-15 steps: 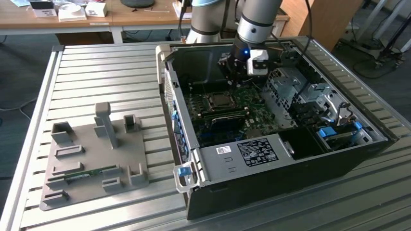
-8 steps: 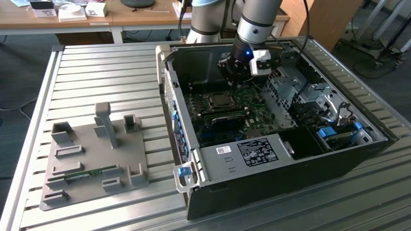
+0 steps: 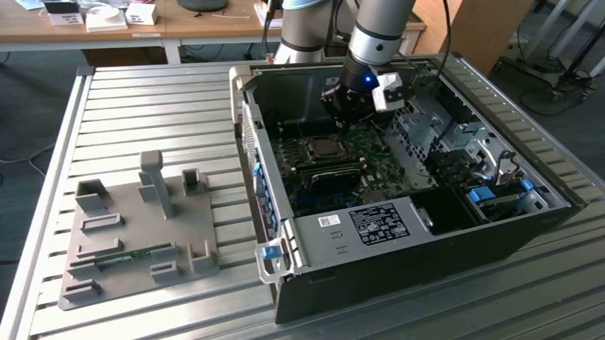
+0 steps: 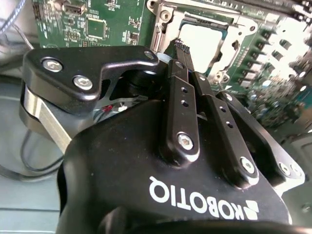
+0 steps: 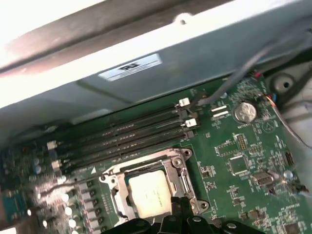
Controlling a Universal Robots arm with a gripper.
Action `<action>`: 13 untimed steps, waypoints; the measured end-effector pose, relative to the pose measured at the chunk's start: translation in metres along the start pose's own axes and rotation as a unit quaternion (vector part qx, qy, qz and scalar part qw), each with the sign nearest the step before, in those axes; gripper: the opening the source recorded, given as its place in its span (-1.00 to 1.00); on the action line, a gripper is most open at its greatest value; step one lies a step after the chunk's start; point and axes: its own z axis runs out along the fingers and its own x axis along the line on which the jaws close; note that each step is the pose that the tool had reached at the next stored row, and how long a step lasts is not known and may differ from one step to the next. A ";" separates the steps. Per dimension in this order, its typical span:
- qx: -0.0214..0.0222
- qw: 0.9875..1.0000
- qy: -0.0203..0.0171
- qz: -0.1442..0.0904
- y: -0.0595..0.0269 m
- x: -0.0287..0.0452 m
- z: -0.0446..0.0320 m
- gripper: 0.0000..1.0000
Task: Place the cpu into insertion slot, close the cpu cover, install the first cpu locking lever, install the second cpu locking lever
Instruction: 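Close the cpu cover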
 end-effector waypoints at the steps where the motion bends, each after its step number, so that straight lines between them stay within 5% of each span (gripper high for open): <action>1: 0.000 1.000 0.000 -0.009 0.0000 0.0000 0.0002 -0.79; 6: 0.001 0.999 -0.003 -0.050 0.0000 -0.0001 0.0012 -0.79; 10: 0.002 0.997 -0.005 -0.083 0.0000 -0.0001 0.0017 -0.79; 13: 0.002 0.996 -0.006 -0.089 -0.0001 0.0002 0.0018 -0.79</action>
